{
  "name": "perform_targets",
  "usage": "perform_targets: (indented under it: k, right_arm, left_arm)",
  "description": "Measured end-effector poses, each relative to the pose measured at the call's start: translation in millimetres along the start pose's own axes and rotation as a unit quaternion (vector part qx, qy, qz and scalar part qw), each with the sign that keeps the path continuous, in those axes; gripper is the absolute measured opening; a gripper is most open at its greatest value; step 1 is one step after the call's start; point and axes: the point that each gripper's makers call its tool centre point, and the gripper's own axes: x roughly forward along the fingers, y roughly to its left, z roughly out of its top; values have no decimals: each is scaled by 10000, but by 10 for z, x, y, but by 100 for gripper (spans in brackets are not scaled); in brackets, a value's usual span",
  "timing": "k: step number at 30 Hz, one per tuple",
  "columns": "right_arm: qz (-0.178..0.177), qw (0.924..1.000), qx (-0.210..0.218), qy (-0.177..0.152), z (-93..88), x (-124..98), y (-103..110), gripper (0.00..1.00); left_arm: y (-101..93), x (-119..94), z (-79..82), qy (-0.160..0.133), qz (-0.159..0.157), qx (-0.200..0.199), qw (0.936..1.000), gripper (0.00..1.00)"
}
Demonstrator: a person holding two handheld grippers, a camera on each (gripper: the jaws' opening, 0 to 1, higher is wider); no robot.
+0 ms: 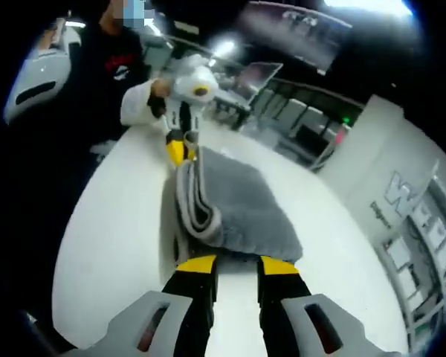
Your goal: Open the folded towel by lifting each exposed corner and separating the folded layers until the towel lies flat within the target outline without major curled edges
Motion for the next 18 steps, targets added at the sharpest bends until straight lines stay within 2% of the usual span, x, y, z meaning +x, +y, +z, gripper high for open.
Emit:
perform_targets:
  k: [5, 7, 13, 17, 18]
  right_arm:
    - [-186, 9989, -360, -234, 123, 2, -24, 22]
    - [-433, 9964, -686, -250, 164, -6, -88, 26]
    - [-396, 9916, -1234, -17, 98, 23, -26, 29]
    - [-493, 9854, -1620, 174, 30, 59, -39, 38]
    - [-585, 9815, -1801, 270, 19, 71, -70, 39]
  left_arm:
    - [-4, -1, 0, -11, -7, -18, 10000, 5]
    - [-4, 0, -2, -16, -13, 7, 10000, 5]
    - [-1, 6, -13, -5, -30, -17, 10000, 5]
    - [-5, 11, -23, 16, -14, 32, 10000, 5]
    - [-5, 15, -25, 24, -11, 49, 10000, 5]
